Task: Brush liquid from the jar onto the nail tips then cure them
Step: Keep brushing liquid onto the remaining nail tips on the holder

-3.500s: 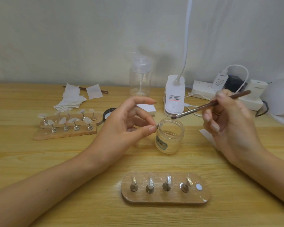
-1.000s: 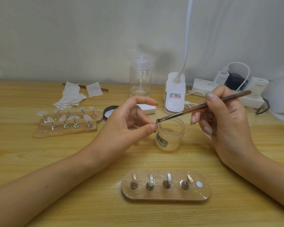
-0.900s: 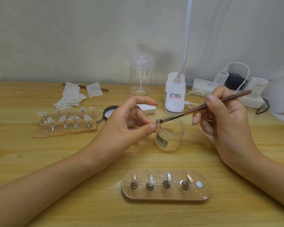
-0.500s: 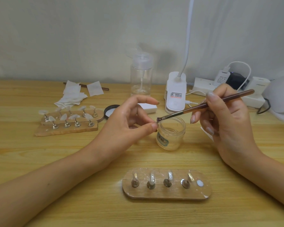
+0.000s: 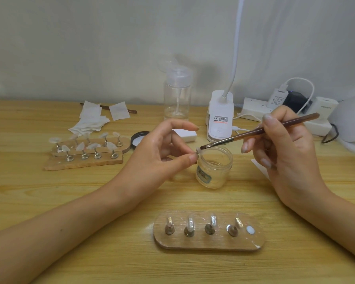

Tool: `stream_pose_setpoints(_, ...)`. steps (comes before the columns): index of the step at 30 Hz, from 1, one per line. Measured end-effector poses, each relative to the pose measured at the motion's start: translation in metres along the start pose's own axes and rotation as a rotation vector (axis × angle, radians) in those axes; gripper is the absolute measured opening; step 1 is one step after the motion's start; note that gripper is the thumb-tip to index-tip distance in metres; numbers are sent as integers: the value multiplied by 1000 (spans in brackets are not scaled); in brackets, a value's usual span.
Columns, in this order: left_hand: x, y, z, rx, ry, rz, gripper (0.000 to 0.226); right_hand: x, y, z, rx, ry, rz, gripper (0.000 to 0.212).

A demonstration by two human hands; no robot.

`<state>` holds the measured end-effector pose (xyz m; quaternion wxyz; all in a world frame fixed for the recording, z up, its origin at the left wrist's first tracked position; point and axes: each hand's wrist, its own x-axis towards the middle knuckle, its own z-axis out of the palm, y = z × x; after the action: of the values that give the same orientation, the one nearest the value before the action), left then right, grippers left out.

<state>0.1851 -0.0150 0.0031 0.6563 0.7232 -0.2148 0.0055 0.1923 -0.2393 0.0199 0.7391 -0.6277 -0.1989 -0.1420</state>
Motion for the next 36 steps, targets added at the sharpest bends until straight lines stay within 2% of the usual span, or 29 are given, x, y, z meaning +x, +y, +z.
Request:
stream_pose_setpoints(3, 0, 0, -1, -11, -2, -5, 41, -1, 0, 2, -30, -24, -7, 22)
stream_pose_setpoints(9, 0, 0, 0, -28, -8, -11, 41, 0, 0, -2, -26, 78, 14, 24)
stream_pose_setpoints(15, 0, 0, 0, -33, -5, -9, 42, -1, 0, 2, -16, -27, -7, 22)
stream_pose_setpoints(21, 0, -1, 0, -33, -13, -11, 41, 0, 2, -3, -54, 79, 30, 24)
stream_pose_setpoints(26, 0, -1, -1, -29, -14, -5, 41, -2, 0, 1, -22, -15, -30, 22)
stream_pose_setpoints(32, 0, -1, 0, -27, -13, -9, 41, -1, 1, -1, -60, 68, 4, 25)
stream_pose_setpoints(36, 0, 0, 0, -29, -15, -9, 41, -2, -1, 1, -34, -17, -36, 22)
